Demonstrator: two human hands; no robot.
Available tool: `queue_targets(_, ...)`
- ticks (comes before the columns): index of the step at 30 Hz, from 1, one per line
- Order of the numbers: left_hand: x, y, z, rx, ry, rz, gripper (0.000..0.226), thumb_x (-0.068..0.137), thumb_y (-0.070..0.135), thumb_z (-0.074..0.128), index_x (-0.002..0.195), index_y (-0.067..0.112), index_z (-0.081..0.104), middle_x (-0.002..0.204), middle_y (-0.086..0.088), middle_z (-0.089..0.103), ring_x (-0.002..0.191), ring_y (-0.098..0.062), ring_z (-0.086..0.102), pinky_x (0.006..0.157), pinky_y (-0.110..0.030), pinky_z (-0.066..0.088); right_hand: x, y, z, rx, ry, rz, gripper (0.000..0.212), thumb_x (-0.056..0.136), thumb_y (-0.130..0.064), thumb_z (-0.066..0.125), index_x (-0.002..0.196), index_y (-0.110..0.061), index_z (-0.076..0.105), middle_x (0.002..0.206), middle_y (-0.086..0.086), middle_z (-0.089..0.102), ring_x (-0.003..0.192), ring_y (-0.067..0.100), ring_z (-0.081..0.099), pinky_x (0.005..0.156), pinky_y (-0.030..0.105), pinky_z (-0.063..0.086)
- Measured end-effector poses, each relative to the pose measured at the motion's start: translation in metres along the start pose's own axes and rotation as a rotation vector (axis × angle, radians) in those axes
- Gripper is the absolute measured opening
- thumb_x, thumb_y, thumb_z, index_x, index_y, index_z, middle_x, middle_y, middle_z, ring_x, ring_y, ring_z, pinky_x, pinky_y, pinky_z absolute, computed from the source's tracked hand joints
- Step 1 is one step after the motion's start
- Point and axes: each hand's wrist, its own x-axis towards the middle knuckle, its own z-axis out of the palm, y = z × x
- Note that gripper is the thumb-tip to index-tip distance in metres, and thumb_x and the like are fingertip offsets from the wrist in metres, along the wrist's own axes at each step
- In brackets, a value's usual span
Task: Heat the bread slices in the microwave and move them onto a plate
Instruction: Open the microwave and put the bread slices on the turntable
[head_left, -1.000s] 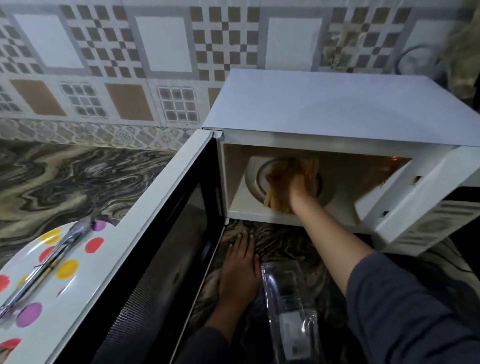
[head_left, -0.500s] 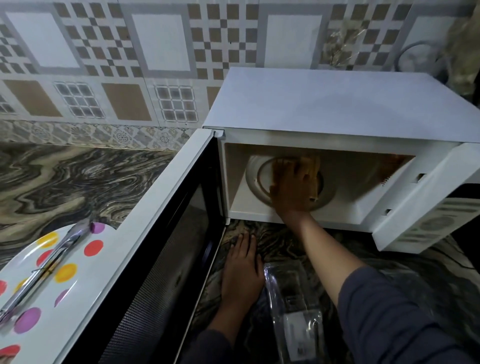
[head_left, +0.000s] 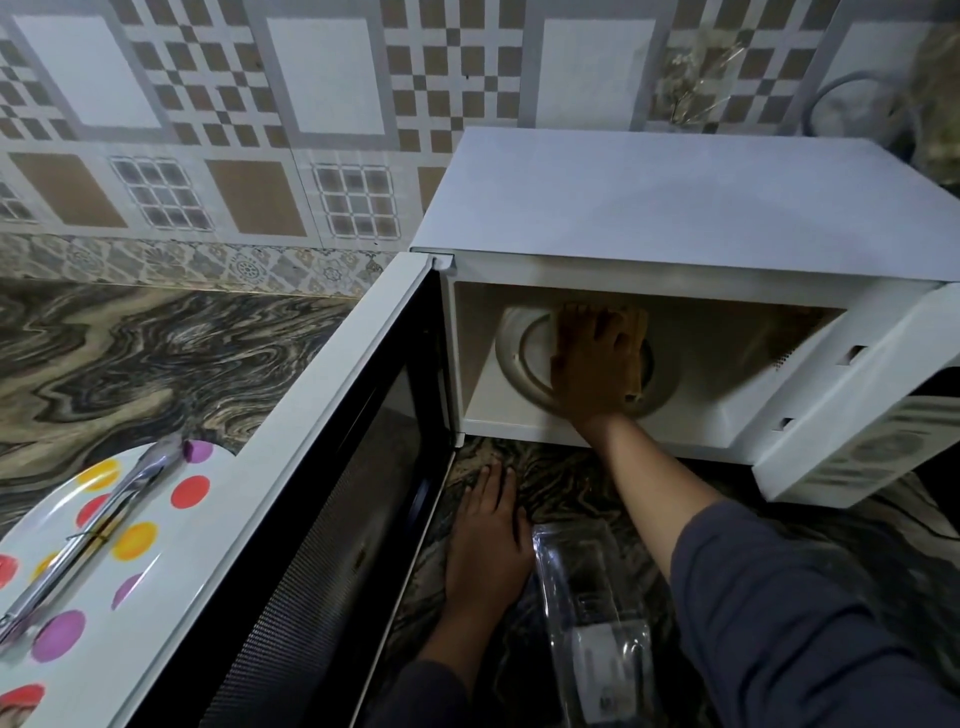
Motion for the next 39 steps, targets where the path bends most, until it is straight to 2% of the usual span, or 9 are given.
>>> queue_targets(2,0.0,0.0,0.0,-0.001,0.007,0.003,0.058,0.083,0.032,0.031,0.135,0.012,0.047,0.144,-0.006,0.044,0.136,-0.019,0.036,0.114,-0.031,0.019,0.0,0.005,0.008,0.035,0.01,0.024,0.064,0.092,-0.02,0.047,0.145,0.0,0.017,0.147,0.03,0.022,0.133,0.045,0.026,0.109,0.049,0.024)
queue_targets(5,0.0,-0.002,0.001,-0.019,0.008,0.002,0.056,0.083,0.03,0.033,0.133,0.011,0.05,0.141,-0.009,0.048,0.134,-0.022,0.041,0.113,-0.038,0.023,-0.006,0.018,0.015,0.113,0.076,-0.084,0.057,0.092,-0.019,0.035,0.146,-0.009,0.022,0.147,0.023,0.028,0.133,0.041,0.026,0.11,0.051,0.022)
queue_targets(9,-0.001,0.0,-0.001,-0.051,-0.008,-0.026,0.056,0.083,0.032,0.032,0.129,0.009,0.053,0.138,-0.011,0.05,0.131,-0.025,0.045,0.11,-0.039,0.029,-0.042,0.039,0.009,0.389,0.158,-0.107,0.048,0.084,-0.022,0.038,0.129,-0.006,0.044,0.133,0.023,0.041,0.117,0.031,0.036,0.101,0.037,0.035)
queue_targets(12,0.0,0.003,-0.008,-0.125,-0.077,-0.041,0.057,0.086,0.032,0.029,0.135,0.01,0.046,0.147,-0.008,0.039,0.138,-0.021,0.033,0.113,-0.024,0.015,-0.089,0.053,-0.003,0.584,0.136,-0.096,0.045,0.084,-0.01,0.059,0.126,-0.001,0.045,0.13,0.023,0.042,0.116,0.033,0.042,0.097,0.031,0.035)
queue_targets(15,-0.007,0.007,-0.016,-0.309,-0.05,-0.098,0.043,0.091,0.018,0.038,0.13,0.004,0.051,0.141,-0.013,0.046,0.134,-0.025,0.039,0.11,-0.021,0.02,-0.132,0.074,-0.011,0.682,0.097,-0.093,0.04,0.085,-0.013,0.063,0.121,-0.002,0.049,0.122,0.018,0.049,0.113,0.028,0.047,0.095,0.033,0.04)
queue_targets(22,-0.089,0.045,-0.038,-0.702,0.078,-0.403,0.031,0.097,0.017,0.043,0.119,0.004,0.06,0.124,-0.01,0.061,0.112,-0.013,0.053,0.092,-0.015,0.033,-0.232,0.111,-0.015,0.822,0.037,0.081,0.025,0.088,-0.013,0.059,0.111,-0.002,0.056,0.112,0.015,0.056,0.102,0.022,0.051,0.081,0.014,0.03)
queue_targets(30,-0.171,0.077,-0.038,-0.705,0.086,-0.511,0.032,0.093,0.023,0.052,0.118,0.004,0.059,0.115,-0.012,0.063,0.107,-0.023,0.06,0.096,-0.038,0.047,-0.294,0.139,-0.008,0.843,-0.299,0.23,0.028,0.091,-0.021,0.058,0.111,-0.003,0.05,0.102,0.009,0.056,0.087,0.016,0.048,0.068,0.022,0.031)
queue_targets(34,-0.175,0.089,-0.04,-0.632,0.072,-0.564,0.023,0.089,0.015,0.056,0.109,0.003,0.062,0.107,-0.014,0.065,0.098,-0.025,0.061,0.089,-0.035,0.049,-0.29,0.14,-0.01,0.975,-0.447,0.37,0.014,0.091,-0.015,0.056,0.1,-0.005,0.052,0.084,0.012,0.063,0.071,0.025,0.06,0.067,0.037,0.049)
queue_targets(39,-0.175,0.091,-0.038,-0.751,0.024,-0.713,0.011,0.087,0.007,0.058,0.093,0.004,0.067,0.098,-0.016,0.068,0.091,-0.026,0.064,0.088,-0.041,0.053,-0.284,0.144,-0.014,1.176,-0.636,0.479,0.007,0.092,0.0,0.05,0.098,0.002,0.054,0.075,0.012,0.061,0.064,0.019,0.061,0.052,0.018,0.053)
